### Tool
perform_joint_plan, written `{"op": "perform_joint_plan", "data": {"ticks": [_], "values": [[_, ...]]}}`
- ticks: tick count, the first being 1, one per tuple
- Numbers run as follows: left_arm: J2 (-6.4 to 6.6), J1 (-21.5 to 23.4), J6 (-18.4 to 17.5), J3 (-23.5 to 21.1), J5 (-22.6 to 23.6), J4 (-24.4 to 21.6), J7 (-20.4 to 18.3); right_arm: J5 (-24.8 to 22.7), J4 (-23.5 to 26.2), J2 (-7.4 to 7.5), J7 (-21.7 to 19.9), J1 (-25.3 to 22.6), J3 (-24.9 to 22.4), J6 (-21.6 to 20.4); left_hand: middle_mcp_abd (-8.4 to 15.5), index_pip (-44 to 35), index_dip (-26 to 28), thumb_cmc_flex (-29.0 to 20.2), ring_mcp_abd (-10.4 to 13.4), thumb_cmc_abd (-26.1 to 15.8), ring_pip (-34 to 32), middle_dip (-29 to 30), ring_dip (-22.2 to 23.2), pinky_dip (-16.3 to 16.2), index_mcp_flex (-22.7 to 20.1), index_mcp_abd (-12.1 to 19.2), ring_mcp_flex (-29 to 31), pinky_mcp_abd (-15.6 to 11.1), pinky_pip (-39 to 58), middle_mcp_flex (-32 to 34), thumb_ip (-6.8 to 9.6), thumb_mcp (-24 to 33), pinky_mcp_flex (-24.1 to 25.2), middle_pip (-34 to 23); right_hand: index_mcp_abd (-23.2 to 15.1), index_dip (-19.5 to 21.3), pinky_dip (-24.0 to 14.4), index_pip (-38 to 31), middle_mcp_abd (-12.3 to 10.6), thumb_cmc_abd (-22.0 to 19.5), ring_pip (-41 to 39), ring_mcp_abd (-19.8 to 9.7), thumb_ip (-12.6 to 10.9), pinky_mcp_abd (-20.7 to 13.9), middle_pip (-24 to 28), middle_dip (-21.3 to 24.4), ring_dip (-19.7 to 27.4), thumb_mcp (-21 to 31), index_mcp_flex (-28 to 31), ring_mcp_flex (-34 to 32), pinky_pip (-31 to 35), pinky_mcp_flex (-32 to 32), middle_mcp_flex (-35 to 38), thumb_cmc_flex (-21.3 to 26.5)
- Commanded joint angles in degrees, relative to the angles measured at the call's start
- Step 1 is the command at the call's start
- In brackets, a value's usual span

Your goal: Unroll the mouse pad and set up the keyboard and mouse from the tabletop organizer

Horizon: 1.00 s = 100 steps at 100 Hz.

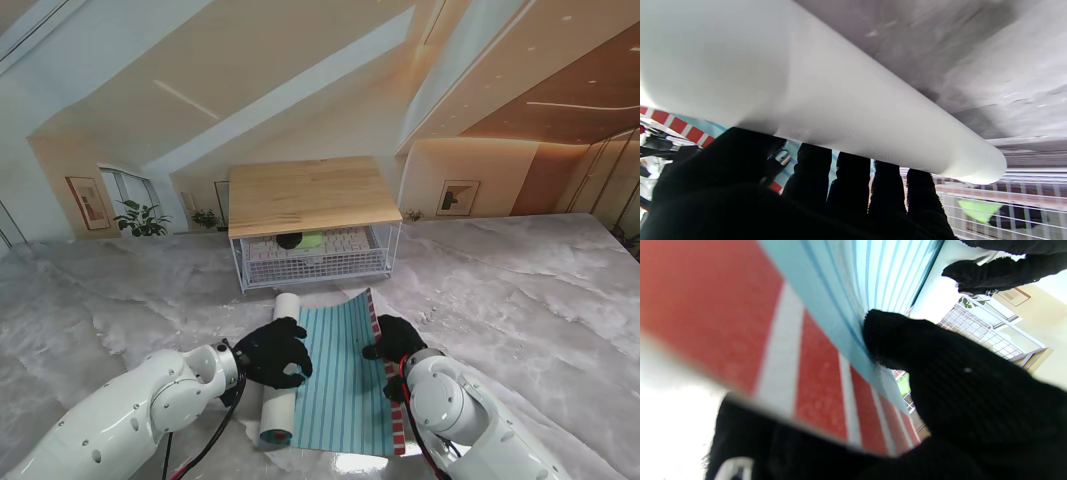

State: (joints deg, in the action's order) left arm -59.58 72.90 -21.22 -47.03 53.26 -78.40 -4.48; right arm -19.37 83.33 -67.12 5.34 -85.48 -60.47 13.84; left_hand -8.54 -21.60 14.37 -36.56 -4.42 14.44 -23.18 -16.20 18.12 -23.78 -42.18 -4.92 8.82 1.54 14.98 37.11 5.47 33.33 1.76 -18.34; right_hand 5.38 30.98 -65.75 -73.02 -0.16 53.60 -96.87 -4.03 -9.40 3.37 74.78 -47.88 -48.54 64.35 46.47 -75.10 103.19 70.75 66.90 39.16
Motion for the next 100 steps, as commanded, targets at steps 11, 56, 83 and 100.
{"op": "perform_joint_plan", "data": {"ticks": [11,56,83,100], "values": [[1.3,2.86,-0.53,-3.88,3.49,-1.12,-0.15,-0.13,0.0,-0.04,-0.58,-0.46,0.11,-0.56,0.18,-1.52,1.0,1.11,1.22,0.71,0.13,0.48,-0.17,1.03,-1.49,-2.76,-0.07,0.44,-0.18,1.64,0.84,1.66,0.65,-0.42,8.74,-0.01,-1.56,-5.1,10.04,-0.48,-3.14,-9.73,-0.62,-11.38,5.82,-2.86,-0.46,2.57,5.06,-0.69,16.79,1.2,6.12,1.07],[2.12,13.6,-2.98,-19.49,13.34,-6.18,4.04,-0.49,0.06,0.13,-0.97,-0.51,-0.02,-0.7,0.08,-2.15,1.3,1.35,1.19,0.94,0.27,0.4,-0.21,1.32,-1.37,-2.72,-0.07,0.59,-0.37,1.83,0.53,2.11,0.73,-0.56,8.92,-0.18,-1.44,-4.77,10.23,-0.38,-3.0,-9.76,-0.92,-11.5,5.76,-2.85,-0.31,2.01,5.48,-0.7,16.79,1.19,6.17,1.97],[2.01,19.94,-2.81,-27.87,17.36,-8.51,9.61,-0.16,0.17,0.07,-0.95,-0.63,-0.08,-0.51,-0.25,-2.29,1.3,1.45,0.88,1.08,0.23,0.41,-0.2,1.2,-1.7,-2.87,0.29,1.22,0.05,2.19,0.43,2.24,0.54,-0.57,9.22,-0.03,-1.42,-4.71,10.25,-0.4,-2.96,-9.71,-0.79,-11.5,5.76,-2.89,-0.18,2.02,5.16,-0.7,16.79,1.19,6.04,1.89],[1.98,22.67,-2.74,-32.03,19.8,-9.48,13.52,-0.26,0.25,0.06,-0.79,-0.74,-0.2,-0.5,-0.28,-2.14,1.19,1.56,0.69,0.93,0.29,0.46,-0.2,1.29,-1.85,-2.96,0.47,1.62,0.48,2.27,0.38,2.14,0.59,-0.47,9.0,0.19,-1.42,-4.85,10.21,-0.42,-3.02,-9.6,-0.74,-11.5,5.8,-2.97,-0.13,2.2,4.98,-0.69,16.79,1.19,5.9,1.6]]}}
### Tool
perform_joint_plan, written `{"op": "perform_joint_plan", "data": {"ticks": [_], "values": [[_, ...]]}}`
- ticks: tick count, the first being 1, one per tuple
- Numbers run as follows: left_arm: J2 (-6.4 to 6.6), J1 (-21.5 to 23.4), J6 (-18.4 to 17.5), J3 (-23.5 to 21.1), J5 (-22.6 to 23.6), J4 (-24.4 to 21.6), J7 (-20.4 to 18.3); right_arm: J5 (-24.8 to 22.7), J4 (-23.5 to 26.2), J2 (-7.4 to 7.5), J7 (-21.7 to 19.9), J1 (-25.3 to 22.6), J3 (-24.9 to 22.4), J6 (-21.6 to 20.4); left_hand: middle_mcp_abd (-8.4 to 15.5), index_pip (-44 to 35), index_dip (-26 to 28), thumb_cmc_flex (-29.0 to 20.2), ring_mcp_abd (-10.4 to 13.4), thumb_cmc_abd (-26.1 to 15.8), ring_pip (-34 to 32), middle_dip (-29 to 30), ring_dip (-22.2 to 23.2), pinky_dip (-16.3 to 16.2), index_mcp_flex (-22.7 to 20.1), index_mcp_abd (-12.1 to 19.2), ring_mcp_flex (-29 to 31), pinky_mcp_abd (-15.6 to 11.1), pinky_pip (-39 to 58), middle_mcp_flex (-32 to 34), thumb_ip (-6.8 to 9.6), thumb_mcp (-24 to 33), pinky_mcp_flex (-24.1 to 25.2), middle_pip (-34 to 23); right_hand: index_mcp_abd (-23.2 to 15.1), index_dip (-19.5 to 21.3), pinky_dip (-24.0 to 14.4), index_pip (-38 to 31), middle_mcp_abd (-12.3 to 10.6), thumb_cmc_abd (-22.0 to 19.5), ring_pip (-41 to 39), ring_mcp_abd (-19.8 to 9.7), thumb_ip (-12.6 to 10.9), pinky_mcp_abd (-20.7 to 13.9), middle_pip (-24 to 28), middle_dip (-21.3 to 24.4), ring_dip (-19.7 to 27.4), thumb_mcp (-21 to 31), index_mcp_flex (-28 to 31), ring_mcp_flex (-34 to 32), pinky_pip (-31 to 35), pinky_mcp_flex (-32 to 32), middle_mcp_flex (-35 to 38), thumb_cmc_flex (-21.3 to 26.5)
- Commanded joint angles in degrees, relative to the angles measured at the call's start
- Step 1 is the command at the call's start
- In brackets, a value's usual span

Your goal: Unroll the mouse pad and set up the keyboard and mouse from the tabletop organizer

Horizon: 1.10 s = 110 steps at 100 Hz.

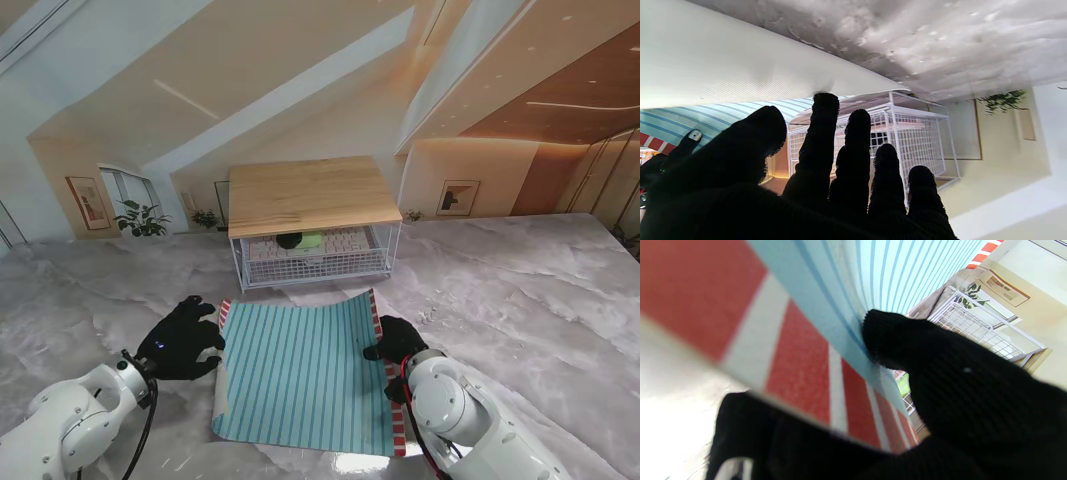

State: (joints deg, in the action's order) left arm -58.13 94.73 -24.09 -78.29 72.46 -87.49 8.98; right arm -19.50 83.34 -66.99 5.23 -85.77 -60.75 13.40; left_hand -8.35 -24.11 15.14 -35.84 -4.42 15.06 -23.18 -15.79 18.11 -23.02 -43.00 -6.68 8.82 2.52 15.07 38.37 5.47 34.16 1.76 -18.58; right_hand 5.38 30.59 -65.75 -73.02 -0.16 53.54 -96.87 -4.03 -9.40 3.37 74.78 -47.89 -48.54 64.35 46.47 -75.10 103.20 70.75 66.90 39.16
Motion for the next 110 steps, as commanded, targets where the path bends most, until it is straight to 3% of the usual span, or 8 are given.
{"op": "perform_joint_plan", "data": {"ticks": [1,16,26,48,58,110], "values": [[0.53,0.97,0.14,-0.98,0.74,-0.44,0.3,-0.13,0.24,-0.07,-0.66,-0.46,0.07,-0.06,-0.5,0.36,0.41,0.83,0.69,0.3,0.28,0.05,-0.19,0.55,-1.03,-1.2,0.5,0.63,0.41,1.01,0.39,1.31,0.58,-0.22,9.0,0.59,-1.42,-4.86,10.2,-0.37,-3.03,-9.6,-0.74,-11.5,5.8,-2.97,-0.13,2.21,4.99,-0.69,16.77,1.18,5.9,1.59],[0.21,2.76,0.61,-3.52,1.08,-1.04,3.94,-0.14,0.29,-0.06,-0.66,-0.52,-0.02,-0.08,-0.64,0.43,0.38,0.86,0.53,0.21,0.41,0.06,-0.21,0.79,-1.02,-1.3,0.48,1.35,0.59,0.96,0.44,1.19,0.67,-0.15,8.94,0.6,-1.42,-4.85,10.19,-0.36,-3.03,-9.56,-0.69,-11.5,5.81,-3.01,-0.1,2.31,4.97,-0.69,16.77,1.18,5.88,1.57],[-0.21,3.71,1.06,-4.78,0.59,-1.34,6.92,-0.1,0.34,-0.05,-0.65,-0.61,-0.15,-0.15,-0.8,0.59,0.33,1.03,-0.46,-0.12,0.46,0.06,-0.18,0.93,-0.79,-1.39,0.66,3.28,0.7,0.85,0.55,0.85,1.09,-0.04,9.0,0.58,-1.42,-4.83,10.19,-0.35,-3.02,-9.55,-0.64,-11.5,5.81,-3.03,-0.07,2.33,4.97,-0.69,16.77,1.18,5.88,1.54],[-2.24,5.02,3.4,-5.81,-5.21,-1.75,13.85,-0.28,0.5,0.0,-0.57,-0.97,-0.66,-0.38,-1.96,1.13,0.15,1.03,-2.48,-0.22,0.44,-0.18,0.46,0.62,0.14,-2.35,-0.02,5.09,0.67,-0.42,0.62,-0.75,1.65,0.06,9.21,0.66,-1.34,-4.78,10.2,-0.4,-2.88,-9.5,-0.29,-11.5,5.81,-3.13,0.11,2.44,4.49,-0.69,16.77,1.16,5.53,1.39],[-2.96,5.0,4.5,-5.02,-7.8,-1.85,14.5,-0.38,0.6,0.05,-0.56,-1.15,-0.97,-0.48,-2.76,1.76,-0.12,1.04,-2.57,-0.32,0.54,-0.2,0.71,0.5,0.62,-2.85,-0.57,5.01,0.34,-1.21,0.5,-1.59,1.88,0.2,9.25,0.73,-1.24,-4.83,10.2,-0.42,-2.82,-9.49,-0.02,-11.49,5.82,-3.2,0.21,2.5,4.35,-0.69,16.77,1.15,5.33,1.38],[-3.46,3.31,7.49,-0.98,-11.35,-0.71,12.3,-4.22,2.19,1.24,-1.95,-3.61,-6.4,-1.9,-2.8,2.32,-0.33,0.73,-2.48,-0.47,0.73,-0.35,1.19,-0.48,1.08,-2.99,-0.85,5.11,-0.77,-1.98,0.92,-3.29,2.0,-0.01,9.78,0.51,-0.83,-4.61,10.54,-0.42,-2.82,-9.18,1.29,-11.44,5.68,-3.38,0.69,2.72,4.09,-0.68,16.77,1.09,4.99,1.77]]}}
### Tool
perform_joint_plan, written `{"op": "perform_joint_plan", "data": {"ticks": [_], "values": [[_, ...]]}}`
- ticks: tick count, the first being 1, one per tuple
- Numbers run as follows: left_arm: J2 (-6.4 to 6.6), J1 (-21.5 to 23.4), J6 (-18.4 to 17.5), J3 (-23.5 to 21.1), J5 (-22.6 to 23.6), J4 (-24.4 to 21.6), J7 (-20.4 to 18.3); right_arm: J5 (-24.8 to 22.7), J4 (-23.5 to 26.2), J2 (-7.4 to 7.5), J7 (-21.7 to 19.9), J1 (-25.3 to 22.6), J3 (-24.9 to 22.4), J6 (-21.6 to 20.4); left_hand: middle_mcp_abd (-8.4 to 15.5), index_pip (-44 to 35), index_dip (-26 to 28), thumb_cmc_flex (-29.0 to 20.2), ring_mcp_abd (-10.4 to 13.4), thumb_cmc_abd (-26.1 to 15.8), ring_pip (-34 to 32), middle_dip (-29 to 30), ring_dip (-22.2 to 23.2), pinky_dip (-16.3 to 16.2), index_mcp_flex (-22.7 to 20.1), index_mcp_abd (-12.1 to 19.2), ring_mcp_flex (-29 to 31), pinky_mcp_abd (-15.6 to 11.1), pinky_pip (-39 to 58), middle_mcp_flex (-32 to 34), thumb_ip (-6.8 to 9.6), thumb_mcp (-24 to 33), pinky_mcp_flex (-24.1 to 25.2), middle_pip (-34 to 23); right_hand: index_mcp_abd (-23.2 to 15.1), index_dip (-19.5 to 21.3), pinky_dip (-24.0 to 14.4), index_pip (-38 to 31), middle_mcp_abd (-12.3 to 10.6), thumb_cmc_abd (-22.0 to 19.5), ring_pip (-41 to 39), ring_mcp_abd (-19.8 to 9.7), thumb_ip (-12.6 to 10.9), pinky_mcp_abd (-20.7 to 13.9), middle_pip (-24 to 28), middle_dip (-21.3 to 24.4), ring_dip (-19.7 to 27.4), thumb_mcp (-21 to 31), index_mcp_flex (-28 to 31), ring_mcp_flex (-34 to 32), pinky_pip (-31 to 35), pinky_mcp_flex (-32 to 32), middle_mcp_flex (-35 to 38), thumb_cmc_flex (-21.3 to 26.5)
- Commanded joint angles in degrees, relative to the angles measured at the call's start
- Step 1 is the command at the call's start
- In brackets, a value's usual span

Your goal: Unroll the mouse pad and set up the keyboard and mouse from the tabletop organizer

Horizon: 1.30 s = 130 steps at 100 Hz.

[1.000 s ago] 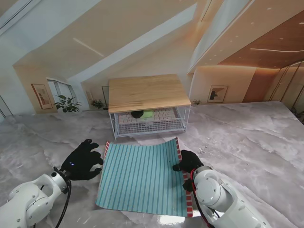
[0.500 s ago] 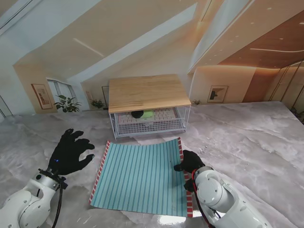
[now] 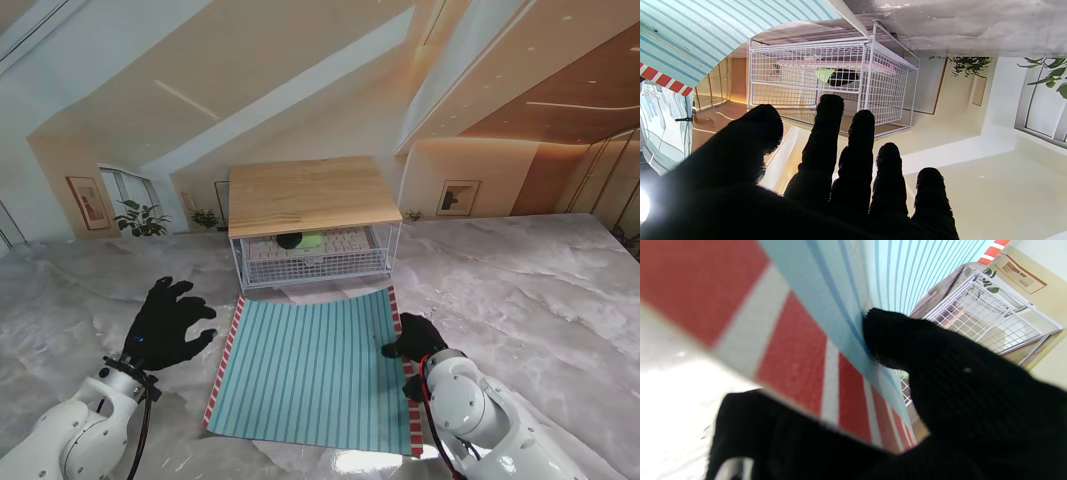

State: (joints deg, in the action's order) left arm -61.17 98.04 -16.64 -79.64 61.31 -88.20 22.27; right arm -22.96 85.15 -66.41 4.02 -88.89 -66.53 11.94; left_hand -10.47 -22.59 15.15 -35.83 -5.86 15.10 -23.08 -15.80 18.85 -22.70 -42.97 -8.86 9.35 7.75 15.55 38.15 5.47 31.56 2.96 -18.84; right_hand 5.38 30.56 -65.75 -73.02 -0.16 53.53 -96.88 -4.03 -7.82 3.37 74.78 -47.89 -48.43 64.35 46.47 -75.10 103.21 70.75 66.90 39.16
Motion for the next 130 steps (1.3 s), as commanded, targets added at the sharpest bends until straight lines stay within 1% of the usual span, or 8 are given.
{"op": "perform_joint_plan", "data": {"ticks": [1,15,40,58,88,105,114,130], "values": [[-0.44,0.0,0.06,0.4,-0.25,0.0,-1.01,-0.86,0.4,0.68,-0.8,-0.52,-0.75,-0.48,-0.66,0.81,-0.34,0.74,-1.07,-0.51,0.66,-0.33,0.45,-0.82,1.09,-0.77,-1.41,-0.13,-1.26,-1.8,0.92,-0.71,0.81,0.26,9.76,0.54,-0.82,-4.62,10.54,-0.42,-2.82,-9.18,-0.28,-11.44,5.68,-3.38,0.58,2.73,4.11,-0.68,16.77,1.09,4.99,1.76],[-0.5,-0.15,0.2,0.65,-0.63,-0.03,-1.2,-2.96,0.72,1.36,-2.28,-0.81,-2.76,-1.09,-0.69,0.82,-0.33,0.71,-0.99,-0.52,0.7,-0.33,0.47,-1.0,1.1,-0.78,-1.43,-0.18,-1.5,-1.82,0.99,-0.77,0.84,0.24,9.69,0.5,-0.78,-4.63,10.54,-0.44,-2.84,-9.14,-0.11,-11.43,5.67,-3.41,0.67,2.76,4.12,-0.67,16.77,1.09,4.99,1.74],[-0.56,-0.65,0.19,1.15,-1.11,0.2,-1.41,-7.53,0.98,3.22,-8.15,-0.5,-7.24,-2.89,-0.64,0.8,-0.32,0.75,-0.9,-0.48,0.78,-0.32,0.5,-1.35,1.13,-0.71,-1.48,-0.21,-1.91,-1.93,1.1,-0.8,0.86,0.27,9.38,0.49,-0.71,-4.6,10.54,-0.61,-2.84,-9.2,0.09,-11.42,5.64,-3.44,0.8,2.79,3.97,-0.67,16.77,1.08,4.97,1.37],[-0.61,-1.04,0.55,1.77,-1.47,0.38,-1.56,-9.07,0.4,3.81,-10.29,0.19,-9.7,-2.67,-0.58,0.79,-0.3,0.78,-0.93,-0.48,0.81,-0.33,0.52,-1.58,1.14,-0.74,-1.49,-0.18,-2.17,-1.86,1.13,-0.84,0.85,0.23,9.17,0.56,-0.69,-4.6,10.56,-0.6,-2.88,-9.11,0.22,-11.41,5.59,-3.46,0.84,2.8,3.94,-0.67,16.77,1.08,4.89,1.32],[-0.68,-1.75,0.72,2.6,-2.14,0.64,-2.06,-13.5,-3.35,3.71,-7.21,2.56,-10.57,-1.66,-0.66,0.8,-0.3,0.77,-0.91,-0.46,0.84,-0.33,0.53,-1.93,1.13,-0.74,-1.5,-0.17,-2.49,-1.82,1.17,-0.83,0.84,0.22,8.51,0.75,-0.58,-4.63,10.39,-0.93,-2.78,-9.0,0.83,-11.34,5.43,-3.49,1.02,2.88,3.5,-0.65,16.77,1.04,4.48,0.41],[-0.75,-2.13,0.84,3.0,-2.63,0.75,-2.34,-14.4,-6.43,3.07,-3.19,4.37,-9.18,-0.58,-0.63,0.84,-0.32,0.83,-0.87,-0.51,0.85,-0.31,0.53,-2.1,1.22,-0.67,-1.48,-0.18,-2.63,-1.95,1.18,-0.85,0.82,0.28,6.28,0.87,2.26,-4.56,9.84,-2.88,-2.02,-8.15,4.03,-10.22,4.57,-3.29,3.04,2.37,2.05,-0.65,16.77,0.61,2.77,-1.51],[-0.79,-2.27,0.85,3.12,-2.89,0.81,-2.42,-14.28,-7.66,2.78,-1.95,5.1,-8.17,0.57,-0.65,0.83,-0.31,0.84,-0.9,-0.49,0.9,-0.31,0.52,-2.19,1.24,-0.64,-1.53,-0.21,-2.66,-1.97,1.17,-0.89,0.8,0.28,3.7,1.88,6.72,-3.72,10.07,-6.03,-1.59,-5.32,7.68,-7.86,2.95,-2.0,6.95,0.66,0.53,-0.49,16.77,-0.02,0.8,-4.15],[-0.81,-2.35,0.8,3.11,-3.04,0.83,-2.49,-14.79,-9.27,2.44,-0.02,5.59,-6.58,2.54,-0.64,0.82,-0.31,0.84,-0.95,-0.51,0.88,-0.31,0.54,-2.3,1.22,-0.72,-1.5,-0.12,-2.79,-1.96,1.18,-0.89,0.82,0.28,-0.79,2.02,15.81,0.92,11.06,-8.51,4.98,4.31,9.48,-3.21,-2.59,3.13,14.3,-2.45,-1.27,-0.11,16.56,-1.38,-3.22,-8.02]]}}
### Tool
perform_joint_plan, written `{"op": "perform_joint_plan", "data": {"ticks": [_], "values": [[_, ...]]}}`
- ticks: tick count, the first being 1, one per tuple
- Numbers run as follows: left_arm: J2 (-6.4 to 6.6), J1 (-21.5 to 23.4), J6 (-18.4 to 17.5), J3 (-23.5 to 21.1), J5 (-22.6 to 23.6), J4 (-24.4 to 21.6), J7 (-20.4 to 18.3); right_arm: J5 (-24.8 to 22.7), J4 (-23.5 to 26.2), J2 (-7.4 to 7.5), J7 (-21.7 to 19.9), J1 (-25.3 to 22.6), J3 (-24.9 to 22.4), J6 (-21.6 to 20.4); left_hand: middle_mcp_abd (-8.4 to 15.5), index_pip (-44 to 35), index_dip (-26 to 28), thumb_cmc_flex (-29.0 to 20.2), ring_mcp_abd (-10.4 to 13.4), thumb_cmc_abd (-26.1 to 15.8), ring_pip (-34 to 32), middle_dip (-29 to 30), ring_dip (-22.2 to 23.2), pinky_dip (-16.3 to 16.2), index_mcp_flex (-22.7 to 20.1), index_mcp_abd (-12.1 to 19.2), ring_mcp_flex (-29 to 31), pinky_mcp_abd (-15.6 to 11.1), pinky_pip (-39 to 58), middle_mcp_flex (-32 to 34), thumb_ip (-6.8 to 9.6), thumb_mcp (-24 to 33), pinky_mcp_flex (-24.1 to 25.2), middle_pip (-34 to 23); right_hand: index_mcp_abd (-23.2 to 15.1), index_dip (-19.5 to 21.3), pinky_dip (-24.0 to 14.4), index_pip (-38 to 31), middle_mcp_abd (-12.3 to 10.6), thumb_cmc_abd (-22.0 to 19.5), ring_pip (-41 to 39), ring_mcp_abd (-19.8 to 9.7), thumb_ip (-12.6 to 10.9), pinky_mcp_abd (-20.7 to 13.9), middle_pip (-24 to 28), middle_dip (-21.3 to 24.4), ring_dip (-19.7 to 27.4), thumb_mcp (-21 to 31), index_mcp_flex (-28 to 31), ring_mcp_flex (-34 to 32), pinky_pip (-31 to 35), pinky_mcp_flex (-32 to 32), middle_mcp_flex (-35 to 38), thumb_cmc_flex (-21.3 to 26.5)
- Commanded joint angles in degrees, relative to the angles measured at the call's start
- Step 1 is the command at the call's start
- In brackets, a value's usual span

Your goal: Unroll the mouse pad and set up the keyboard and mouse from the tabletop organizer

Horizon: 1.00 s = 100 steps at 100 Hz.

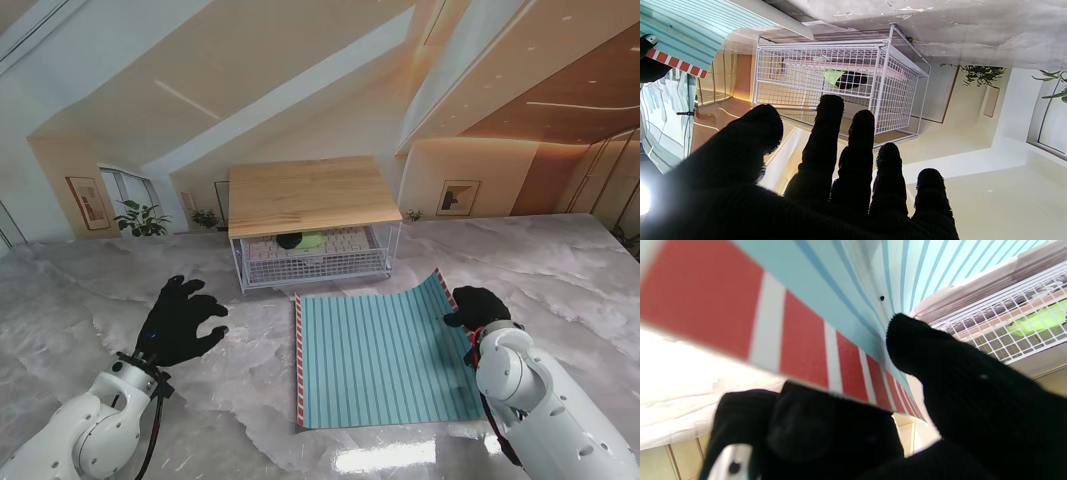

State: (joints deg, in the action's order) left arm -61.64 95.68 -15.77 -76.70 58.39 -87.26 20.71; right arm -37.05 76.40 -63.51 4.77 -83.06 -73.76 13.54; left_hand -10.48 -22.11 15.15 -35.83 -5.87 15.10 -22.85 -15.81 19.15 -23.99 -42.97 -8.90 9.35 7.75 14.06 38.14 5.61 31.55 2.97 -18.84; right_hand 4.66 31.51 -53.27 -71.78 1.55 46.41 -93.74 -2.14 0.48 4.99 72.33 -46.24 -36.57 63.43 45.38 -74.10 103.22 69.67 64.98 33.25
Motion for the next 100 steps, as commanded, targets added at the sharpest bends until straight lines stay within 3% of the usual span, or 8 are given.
{"op": "perform_joint_plan", "data": {"ticks": [1,11,17,30,50,66,78,100], "values": [[-0.33,0.01,-0.08,0.16,-0.13,-0.11,-0.92,-0.8,-0.6,-0.46,-0.71,-0.25,0.73,1.05,-0.63,0.34,-0.3,0.84,-0.95,-0.49,0.63,-0.3,0.24,-1.02,1.2,-0.68,-1.47,-0.12,-1.31,-1.97,1.04,-0.89,0.81,0.29,-0.29,0.82,3.86,0.31,9.57,-1.51,2.78,3.51,1.3,-4.68,-0.79,1.93,3.11,-1.96,-0.6,-0.91,16.21,-0.38,-1.92,-2.39],[-0.39,0.09,-0.1,0.06,-0.3,-0.15,-0.8,-1.93,-1.41,-0.54,0.59,-0.45,1.47,2.23,-0.65,0.34,-0.31,0.86,-0.95,-0.48,0.67,-0.31,0.23,-1.09,1.18,-0.66,-1.53,-0.15,-1.36,-2.0,1.04,-0.9,0.8,0.28,-2.14,-0.14,10.58,9.66,10.57,-3.37,10.57,10.59,1.58,1.06,-6.74,7.43,4.84,-3.7,-4.43,10.42,8.61,-2.9,-11.15,-7.01],[-0.4,0.15,-0.11,0.01,-0.35,-0.18,-0.75,-3.28,-2.42,-0.68,2.68,-0.47,1.98,2.39,-0.69,0.34,-0.31,0.9,-0.88,-0.46,0.67,-0.31,0.23,-1.15,1.17,-0.72,-1.5,-0.14,-1.39,-1.95,1.05,-0.89,0.8,0.27,-2.79,0.26,9.01,18.68,9.84,-6.24,19.55,12.19,-0.26,2.5,-11.09,11.68,4.01,-4.52,-6.13,18.04,4.5,-11.94,-17.76,-10.32],[-0.45,0.26,-0.15,-0.03,-0.59,-0.25,-0.81,-4.42,-2.86,-0.79,4.54,-0.98,1.79,2.33,-0.68,0.35,-0.31,0.9,-0.91,-0.46,0.68,-0.3,0.23,-1.21,1.13,-0.69,-1.49,-0.15,-1.47,-1.94,1.05,-0.9,0.82,0.3,-4.32,-2.05,3.55,29.28,6.96,-9.03,35.49,11.37,-3.22,7.79,-20.43,20.47,5.71,-7.07,-13.16,31.95,-10.24,-37.08,-29.96,-13.33],[-0.56,0.37,-0.3,0.0,-1.02,-0.14,-0.53,-5.12,-1.93,-0.97,6.89,-2.34,-0.05,-0.01,-0.69,0.32,-0.3,0.88,-1.01,-0.47,0.67,-0.3,0.25,-1.35,1.04,-0.69,-1.45,-0.06,-1.5,-1.88,1.06,-0.94,0.77,0.31,-6.55,-8.14,9.97,33.01,2.53,-11.73,53.25,7.55,-2.42,11.78,-28.46,24.6,11.65,-11.48,-25.6,47.96,-31.27,-61.42,-46.36,-15.86],[-0.77,0.59,-0.04,0.07,-1.92,-0.17,-0.41,-6.51,-0.85,-1.09,10.09,-3.47,-1.45,-4.24,-0.77,0.4,-0.35,0.77,-1.17,-0.49,0.68,-0.31,0.25,-1.47,1.01,-0.82,-1.6,0.03,-1.43,-1.77,1.05,-0.92,0.76,0.29,-10.26,-12.35,19.18,33.94,-4.32,-14.35,62.41,-1.99,-2.86,2.37,-40.18,30.5,16.14,-13.4,-36.3,65.56,-51.76,-74.98,-54.39,-16.43],[-0.94,0.93,0.42,0.0,-2.59,-0.42,-0.35,-8.46,0.15,-1.01,12.85,-4.26,-2.13,-8.72,-0.9,0.89,-0.54,0.67,-1.14,-0.48,0.78,-0.26,0.23,-1.51,1.76,-1.04,-1.95,0.01,-1.41,-2.41,1.01,-1.03,0.75,0.5,-11.87,-16.29,19.49,35.21,-8.02,-15.2,74.14,-5.6,-3.24,-2.99,-51.81,34.45,22.22,-14.0,-40.46,65.5,-65.55,-75.56,-53.89,-15.98],[-1.0,1.86,1.44,-0.56,-2.85,-1.26,-0.82,-11.53,3.61,-0.68,14.92,-4.97,-2.09,-14.88,-0.77,2.47,-1.11,0.8,-1.57,-0.36,1.11,-0.2,0.2,-1.67,5.08,-0.82,-3.07,0.13,-1.14,-5.29,1.04,-1.4,0.6,0.84,-11.97,-19.83,21.82,41.1,-9.65,-16.5,82.28,-7.86,-4.3,-7.42,-58.41,36.92,26.43,-13.67,-40.5,65.82,-77.25,-75.08,-54.06,-13.53]]}}
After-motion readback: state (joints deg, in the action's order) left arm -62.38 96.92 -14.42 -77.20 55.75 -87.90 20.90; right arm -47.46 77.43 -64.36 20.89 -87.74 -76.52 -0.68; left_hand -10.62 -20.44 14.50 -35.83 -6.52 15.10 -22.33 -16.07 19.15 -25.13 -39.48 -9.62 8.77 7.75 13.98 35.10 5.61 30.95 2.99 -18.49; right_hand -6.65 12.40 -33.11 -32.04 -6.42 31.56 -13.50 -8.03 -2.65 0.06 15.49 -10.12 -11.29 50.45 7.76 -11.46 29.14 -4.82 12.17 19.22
